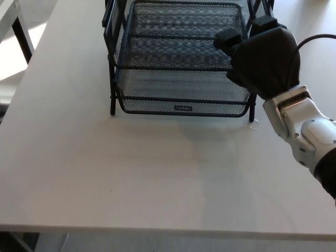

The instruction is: The robot uses its right hand to grab the drawer kept on the middle of the desk and pull it out towards the robot

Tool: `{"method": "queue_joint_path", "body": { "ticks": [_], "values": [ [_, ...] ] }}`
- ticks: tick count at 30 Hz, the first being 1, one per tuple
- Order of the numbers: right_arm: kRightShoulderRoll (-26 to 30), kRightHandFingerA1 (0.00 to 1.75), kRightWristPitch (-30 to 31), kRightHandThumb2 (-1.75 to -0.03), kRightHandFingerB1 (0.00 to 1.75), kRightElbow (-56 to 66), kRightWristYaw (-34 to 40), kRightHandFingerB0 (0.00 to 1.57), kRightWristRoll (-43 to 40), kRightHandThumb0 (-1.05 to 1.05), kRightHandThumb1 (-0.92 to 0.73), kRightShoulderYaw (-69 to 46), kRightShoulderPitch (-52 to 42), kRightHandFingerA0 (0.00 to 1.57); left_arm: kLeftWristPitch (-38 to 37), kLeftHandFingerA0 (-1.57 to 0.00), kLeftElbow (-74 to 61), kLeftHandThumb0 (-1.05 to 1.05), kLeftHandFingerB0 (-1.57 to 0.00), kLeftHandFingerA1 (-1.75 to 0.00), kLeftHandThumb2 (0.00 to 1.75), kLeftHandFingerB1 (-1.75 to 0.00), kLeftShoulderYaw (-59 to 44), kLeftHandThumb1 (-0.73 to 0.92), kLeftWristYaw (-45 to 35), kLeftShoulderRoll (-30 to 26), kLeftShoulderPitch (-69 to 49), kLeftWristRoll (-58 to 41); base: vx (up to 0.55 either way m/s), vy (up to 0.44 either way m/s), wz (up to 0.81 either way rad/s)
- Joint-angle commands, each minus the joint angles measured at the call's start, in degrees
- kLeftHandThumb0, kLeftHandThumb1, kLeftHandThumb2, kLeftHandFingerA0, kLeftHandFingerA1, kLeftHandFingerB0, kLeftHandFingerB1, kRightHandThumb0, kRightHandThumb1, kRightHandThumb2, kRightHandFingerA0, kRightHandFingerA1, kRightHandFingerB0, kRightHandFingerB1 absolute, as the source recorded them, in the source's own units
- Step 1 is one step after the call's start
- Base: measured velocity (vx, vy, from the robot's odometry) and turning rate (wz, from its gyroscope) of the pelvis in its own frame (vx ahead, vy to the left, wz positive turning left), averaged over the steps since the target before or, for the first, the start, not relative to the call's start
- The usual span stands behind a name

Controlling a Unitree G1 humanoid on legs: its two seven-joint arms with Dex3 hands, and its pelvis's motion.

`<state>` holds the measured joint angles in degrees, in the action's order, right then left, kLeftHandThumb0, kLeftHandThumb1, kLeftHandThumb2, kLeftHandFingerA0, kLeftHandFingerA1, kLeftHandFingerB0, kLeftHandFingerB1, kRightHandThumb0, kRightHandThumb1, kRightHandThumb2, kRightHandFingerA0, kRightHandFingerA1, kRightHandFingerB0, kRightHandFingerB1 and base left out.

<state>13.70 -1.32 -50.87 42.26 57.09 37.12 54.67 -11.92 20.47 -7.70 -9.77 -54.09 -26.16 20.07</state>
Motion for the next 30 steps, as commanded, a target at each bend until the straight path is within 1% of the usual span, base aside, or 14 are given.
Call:
{"method": "queue_joint_path", "body": {
  "ticks": [1,2,5,9,12,15,17,18,21,22,24,26,27,30],
  "values": [
    [2.4,1.04,-5.3,-0.57,0.66,-4.1,18.2,0.9,4.6,-0.55,-0.54,2.7,3.8,0.96,-0.9,-0.63,-0.2,-0.41,-0.62,-0.92,0.58,-0.62,-1.1,0.64,-0.2,-2.0,-0.2,1.3,0.0,0.0,0.0],
    [2.5,1.08,-5.1,-0.57,0.65,-3.3,19.0,0.9,4.7,-0.55,-0.55,2.7,3.3,0.95,-1.3,-0.62,-0.9,-0.43,-0.61,-0.9,0.58,-0.63,-1.7,0.63,-0.1,-2.0,-0.9,0.9,0.0,0.0,0.0],
    [2.6,1.05,-5.5,-0.57,0.66,-2.6,21.0,0.9,4.5,-0.55,-0.54,2.5,2.6,0.96,-1.3,-0.62,-1.3,-0.4,-0.62,-0.9,0.58,-0.62,-2.1,0.63,-0.4,-2.0,-1.3,0.6,0.0,0.0,0.0],
    [2.8,1.07,-4.8,-0.57,0.69,-1.1,22.3,0.88,4.5,-0.56,-0.56,2.1,1.2,0.95,-1.4,-0.62,-1.1,-0.4,-0.62,-0.91,0.58,-0.64,-2.4,0.64,-0.6,-1.8,-1.3,0.2,0.0,0.0,0.0],
    [3.7,1.09,-4.7,-0.56,0.67,2.0,24.9,0.91,4.7,-0.54,-0.53,1.6,-1.4,0.97,-1.7,-0.63,-0.1,-0.42,-0.63,-0.96,0.58,-0.65,-2.0,0.64,-0.3,-1.7,-0.6,0.4,0.0,0.0,0.0],
    [4.9,1.11,-4.8,-0.57,0.69,5.1,26.7,0.89,5.4,-0.56,-0.55,1.5,-3.8,0.93,-2.0,-0.63,0.8,-0.42,-0.62,-0.95,0.58,-0.63,-1.5,0.64,-0.1,-1.8,-0.1,0.8,0.0,0.0,0.0],
    [6.7,1.11,-4.4,-0.57,0.7,9.5,27.5,0.89,6.1,-0.58,-0.54,1.2,-7.0,0.92,-1.6,-0.63,0.7,-0.4,-0.61,-0.9,0.58,-0.61,-1.3,0.63,0.3,-1.7,0.0,1.4,0.0,0.0,0.0],
    [8.2,1.1,-4.5,-0.57,0.69,12.9,26.7,0.89,6.3,-0.57,-0.54,0.8,-9.3,0.9,-1.8,-0.63,0.8,-0.41,-0.62,-0.92,0.58,-0.61,-1.4,0.63,0.2,-1.7,-0.1,1.1,0.0,0.0,0.0],
    [10.3,1.07,-5.2,-0.56,0.68,17.5,25.5,0.89,6.7,-0.55,-0.55,0.4,-12.1,0.9,-2.0,-0.62,0.6,-0.41,-0.62,-0.94,0.58,-0.62,-1.7,0.64,0.1,-1.7,-0.3,0.8,0.0,0.0,0.0],
    [11.4,1.05,-5.2,-0.56,0.66,20.4,26.7,0.91,7.0,-0.55,-0.54,-0.1,-14.6,0.93,-2.0,-0.61,1.4,-0.41,-0.61,-0.94,0.58,-0.62,-1.2,0.65,0.0,-1.7,0.3,1.0,0.0,0.0,0.0],
    [12.5,1.05,-5.7,-0.56,0.67,23.7,26.8,0.9,6.8,-0.54,-0.54,-0.9,-17.2,0.93,-2.3,-0.62,1.7,-0.41,-0.61,-0.96,0.58,-0.62,-1.1,0.65,0.2,-1.7,0.5,1.1,0.0,0.0,0.0],
    [13.7,1.07,-5.5,-0.56,0.67,26.8,26.2,0.9,7.2,-0.53,-0.54,-1.5,-19.5,0.91,-2.1,-0.62,2.0,-0.4,-0.61,-0.92,0.59,-0.6,-0.9,0.66,0.0,-1.6,0.7,1.1,0.0,0.0,0.0],
    [15.1,1.06,-5.2,-0.57,0.67,30.0,25.4,0.89,7.3,-0.52,-0.54,-2.3,-22.0,0.91,-2.3,-0.62,1.2,-0.39,-0.63,-0.93,0.58,-0.64,-1.3,0.64,0.2,-1.6,0.0,1.0,0.0,0.0,0.0],
    [18.2,1.03,-5.6,-0.57,0.64,34.9,25.2,0.91,7.9,-0.5,-0.53,-3.9,-25.9,0.9,-1.7,-0.63,0.8,-0.38,-0.63,-0.92,0.58,-0.64,-1.5,0.64,-0.2,-1.4,-0.2,0.7,0.0,0.0,0.0]
  ]
}}
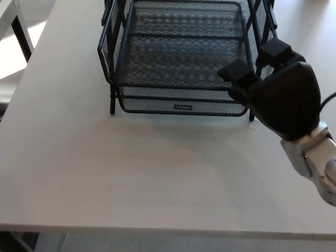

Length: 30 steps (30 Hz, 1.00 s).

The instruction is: The robot uses its right hand to grab the drawer kept on the middle of the desk and pull it out towards the robot

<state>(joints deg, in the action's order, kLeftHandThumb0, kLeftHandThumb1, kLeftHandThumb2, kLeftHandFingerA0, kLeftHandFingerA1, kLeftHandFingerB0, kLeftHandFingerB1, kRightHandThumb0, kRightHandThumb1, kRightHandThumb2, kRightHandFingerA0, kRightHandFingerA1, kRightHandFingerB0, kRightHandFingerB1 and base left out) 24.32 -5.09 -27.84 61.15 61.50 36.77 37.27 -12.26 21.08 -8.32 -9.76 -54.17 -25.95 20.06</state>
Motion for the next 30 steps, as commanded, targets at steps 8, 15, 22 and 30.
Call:
{"method": "queue_joint_path", "body": {
  "ticks": [8,15,22,30],
  "values": [
    [11.3,0.96,-3.6,-0.56,0.59,18.7,4.3,0.91,3.8,-0.47,-0.54,-7.8,-14.9,0.93,-2.0,-0.64,0.7,-0.36,-0.63,-0.94,0.58,-0.65,-0.4,0.63,0.0,-1.4,-0.2,1.2,0.0,0.0,0.0],
    [9.7,0.99,-3.1,-0.57,0.66,18.8,3.7,0.9,5.5,-0.49,-0.56,-9.6,-16.5,0.93,-0.7,-0.63,-0.1,-0.38,-0.61,-0.89,0.59,-0.6,-0.5,0.63,-0.7,-1.2,-0.4,1.2,0.0,0.0,0.0],
    [7.6,0.95,-4.2,-0.57,0.52,18.2,3.4,0.86,5.5,-0.46,-0.54,-9.9,-15.9,0.95,-1.1,-0.62,0.4,-0.37,-0.62,-0.91,0.58,-0.62,-0.4,0.64,-0.4,-1.0,-0.2,1.3,0.0,0.0,0.0],
    [5.6,0.27,3.3,-0.97,0.19,25.9,-16.2,0.06,5.3,-0.9,-0.55,-11.8,-19.4,0.06,-1.1,-0.62,1.0,-0.35,-0.61,-0.86,0.59,-0.6,-0.1,0.63,-0.2,-1.0,0.0,1.6,0.0,0.0,0.0]
  ]
}}
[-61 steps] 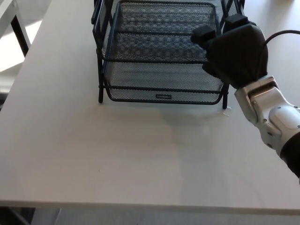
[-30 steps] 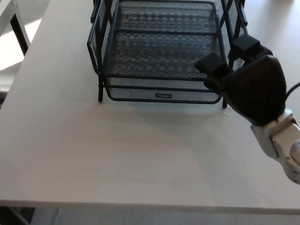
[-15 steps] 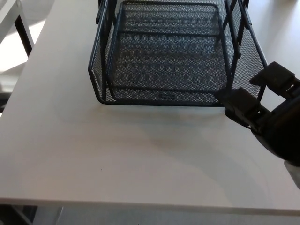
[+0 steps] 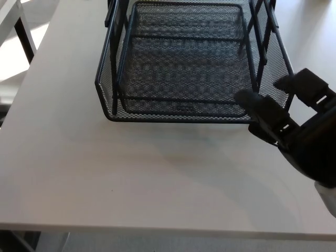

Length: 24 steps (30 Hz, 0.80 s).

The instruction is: The robot uses its right hand to grab the drawer kept on the middle of the desk and pull it out towards the robot

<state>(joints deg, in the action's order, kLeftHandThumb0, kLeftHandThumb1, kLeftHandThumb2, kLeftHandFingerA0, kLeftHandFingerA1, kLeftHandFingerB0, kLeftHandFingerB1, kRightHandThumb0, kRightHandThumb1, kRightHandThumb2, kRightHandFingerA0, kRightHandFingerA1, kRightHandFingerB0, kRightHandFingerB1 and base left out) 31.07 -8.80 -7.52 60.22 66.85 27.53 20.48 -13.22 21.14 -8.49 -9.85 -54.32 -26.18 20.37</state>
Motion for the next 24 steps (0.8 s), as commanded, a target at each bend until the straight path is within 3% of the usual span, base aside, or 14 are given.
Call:
{"method": "queue_joint_path", "body": {
  "ticks": [1,2,3,4,10,11,12,15,16,23,24],
  "values": [
    [-1.1,0.22,7.5,-0.98,0.18,6.7,-16.6,0.0,0.2,-0.89,-0.52,-2.7,-3.4,0.0,-0.8,-0.63,1.0,-0.36,-0.62,-0.86,0.58,-0.61,0.0,0.63,0.1,-0.6,-0.2,1.1,0.0,0.0,0.0],
    [-1.0,0.13,8.0,-0.86,0.08,7.7,-18.3,0.0,0.2,-1.0,-0.51,-3.0,-3.8,0.0,-0.6,-0.63,0.4,-0.36,-0.62,-0.88,0.58,-0.62,-0.3,0.64,-0.1,-0.6,-0.7,0.9,0.0,0.0,0.0],
    [-0.9,0.13,8.4,-1.03,0.08,8.6,-19.7,0.0,0.3,-1.05,-0.59,-3.2,-4.1,0.0,-0.6,-0.63,0.5,-0.35,-0.63,-0.9,0.58,-0.62,-0.3,0.63,-0.2,-0.6,-0.6,0.8,0.0,0.0,0.0],
    [-0.5,0.0,8.9,-0.66,0.0,10.0,-21.8,0.0,0.6,-1.03,-0.73,-3.6,-4.6,0.0,-0.7,-0.63,1.0,-0.35,-0.63,-0.89,0.58,-0.62,0.0,0.63,0.0,-0.6,-0.2,0.9,0.0,0.0,0.0],
    [1.0,0.0,10.5,-0.63,0.0,15.0,-27.8,0.0,1.9,-1.05,-0.75,-5.2,-6.3,0.0,-0.6,-0.64,0.4,-0.36,-0.64,-0.91,0.58,-0.63,-0.6,0.62,-0.1,-0.4,-0.7,0.4,0.0,0.0,0.0],
    [1.4,0.0,10.9,-0.94,0.0,16.3,-29.1,0.0,2.1,-1.04,-0.59,-5.8,-7.0,0.0,-1.2,-0.64,0.4,-0.35,-0.65,-0.91,0.58,-0.64,-0.7,0.62,0.4,-0.4,-0.9,0.5,0.0,0.0,0.0],
    [1.5,0.0,10.9,-0.94,0.0,16.8,-29.6,0.0,2.2,-1.04,-0.59,-6.0,-7.2,0.0,-1.4,-0.64,0.4,-0.35,-0.65,-0.91,0.58,-0.64,-0.7,0.62,0.6,-0.4,-1.1,0.6,0.0,0.0,0.0],
    [1.8,0.0,11.3,-0.91,0.0,18.4,-31.4,0.0,2.6,-1.05,-0.57,-6.7,-8.1,0.0,-0.7,-0.63,1.4,-0.33,-0.63,-0.87,0.58,-0.61,0.0,0.63,0.2,-0.4,0.0,0.8,0.0,0.0,0.0],
    [2.2,0.0,11.1,-0.64,0.0,19.0,-31.9,0.0,2.5,-1.05,-0.72,-7.1,-8.4,0.0,-1.0,-0.62,1.4,-0.34,-0.63,-0.9,0.58,-0.63,0.0,0.63,0.4,-0.5,-0.1,1.0,0.0,0.0,0.0],
    [4.7,0.0,9.2,-0.61,0.0,21.5,-32.8,0.0,1.1,-1.05,-0.7,-10.2,-11.4,0.0,-0.5,-0.63,-0.1,-0.33,-0.64,-0.9,0.58,-0.63,-0.8,0.62,0.7,-0.3,-1.9,0.9,0.0,0.0,0.0],
    [6.5,0.18,7.7,-1.04,0.11,22.3,-31.9,0.0,-0.8,-1.05,-0.58,-12.1,-13.0,0.0,-0.9,-0.64,0.8,-0.34,-0.65,-0.9,0.58,-0.64,-0.6,0.62,0.9,-0.1,-1.4,0.7,0.0,0.0,0.0]
  ]
}}
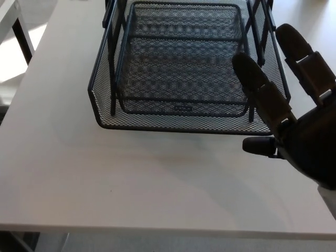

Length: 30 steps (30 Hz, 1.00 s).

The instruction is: The robot uses its right hand to grab the drawer kept on the middle of the desk and pull it out towards the robot

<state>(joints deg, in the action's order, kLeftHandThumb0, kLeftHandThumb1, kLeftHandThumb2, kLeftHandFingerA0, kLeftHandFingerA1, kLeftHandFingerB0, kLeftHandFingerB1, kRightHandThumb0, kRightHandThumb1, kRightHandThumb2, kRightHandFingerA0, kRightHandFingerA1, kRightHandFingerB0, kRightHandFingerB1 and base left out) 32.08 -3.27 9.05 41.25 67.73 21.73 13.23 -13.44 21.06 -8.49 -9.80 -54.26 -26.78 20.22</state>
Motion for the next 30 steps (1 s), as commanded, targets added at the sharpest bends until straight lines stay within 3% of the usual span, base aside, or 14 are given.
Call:
{"method": "queue_joint_path", "body": {
  "ticks": [1,8,12,13,14,15,16,22,27,30],
  "values": [
    [6.2,0.19,2.2,-1.03,0.12,6.7,-13.7,0.0,-2.0,-1.05,-0.59,-7.5,-6.9,0.0,-0.9,-0.64,1.4,-0.33,-0.65,-0.92,0.58,-0.65,-0.4,0.62,1.1,0.1,-0.8,0.9,0.0,0.0,0.0],
    [10.8,0.14,-1.3,-1.04,0.11,10.8,-11.2,0.0,-7.3,-1.05,-0.61,-20.3,-18.4,0.0,0.1,-0.62,-0.6,-0.33,-0.63,-0.87,0.58,-0.63,-1.6,0.64,-0.3,-0.3,-2.3,-0.1,0.0,0.0,0.0],
    [12.1,0.16,-6.4,-1.02,0.14,9.5,-6.1,0.0,-12.8,-1.01,-0.59,-29.5,-24.8,0.0,-1.0,-0.64,2.4,-0.33,-0.64,-0.86,0.58,-0.61,-0.7,0.63,0.3,-0.1,-0.9,0.3,0.0,0.0,0.0],
    [12.3,0.0,-7.8,-0.84,0.2,8.9,-4.9,0.02,-14.0,-0.98,-0.52,-31.9,-26.3,0.0,-1.3,-0.64,2.5,-0.33,-0.63,-0.86,0.58,-0.62,-0.7,0.63,0.3,-0.2,-0.9,0.3,0.0,0.0,0.0],
    [12.3,0.0,-9.0,-0.62,0.29,8.3,-4.5,0.0,-14.9,-0.97,-0.68,-33.7,-27.1,0.0,-1.1,-0.63,2.1,-0.33,-0.63,-0.86,0.58,-0.61,-0.8,0.63,0.4,-0.2,-1.2,0.3,0.0,0.0,0.0],
    [12.4,0.01,-9.8,-0.86,0.2,7.4,-3.4,0.02,-15.1,-0.98,-0.52,-35.8,-28.3,0.0,-1.2,-0.62,2.2,-0.33,-0.64,-0.87,0.58,-0.64,-0.8,0.64,0.6,-0.1,-1.2,0.4,0.0,0.0,0.0],
    [12.6,0.1,-10.8,-0.99,0.16,6.2,-2.4,0.03,-15.5,-1.0,-0.59,-37.7,-29.5,0.0,-0.9,-0.62,1.2,-0.33,-0.63,-0.87,0.58,-0.62,-1.0,0.63,0.5,-0.2,-1.7,0.5,0.0,0.0,0.0],
    [13.3,0.04,-15.0,-1.0,0.23,-2.7,5.2,0.08,-15.8,-1.03,-0.63,-47.6,-35.1,0.0,-0.2,-0.62,-0.6,-0.33,-0.62,-0.85,0.59,-0.6,-1.9,0.64,0.0,-0.2,-3.0,0.1,0.0,0.0,0.0],
    [13.6,0.06,-13.3,-1.1,0.18,-13.3,13.0,0.01,-13.8,-1.05,-0.75,-53.7,-37.8,0.0,-0.9,-0.63,1.0,-0.34,-0.64,-0.88,0.58,-0.65,-1.8,0.64,0.5,-0.2,-2.1,0.2,0.0,0.0,0.0],
    [14.1,0.11,-14.4,-1.04,0.23,-18.1,16.0,0.03,-14.1,-0.96,-0.63,-54.8,-37.8,0.0,-0.9,-0.62,0.9,-0.33,-0.64,-0.9,0.58,-0.65,-1.9,0.64,0.5,-0.2,-2.2,0.1,0.0,0.0,0.0]
  ]
}}
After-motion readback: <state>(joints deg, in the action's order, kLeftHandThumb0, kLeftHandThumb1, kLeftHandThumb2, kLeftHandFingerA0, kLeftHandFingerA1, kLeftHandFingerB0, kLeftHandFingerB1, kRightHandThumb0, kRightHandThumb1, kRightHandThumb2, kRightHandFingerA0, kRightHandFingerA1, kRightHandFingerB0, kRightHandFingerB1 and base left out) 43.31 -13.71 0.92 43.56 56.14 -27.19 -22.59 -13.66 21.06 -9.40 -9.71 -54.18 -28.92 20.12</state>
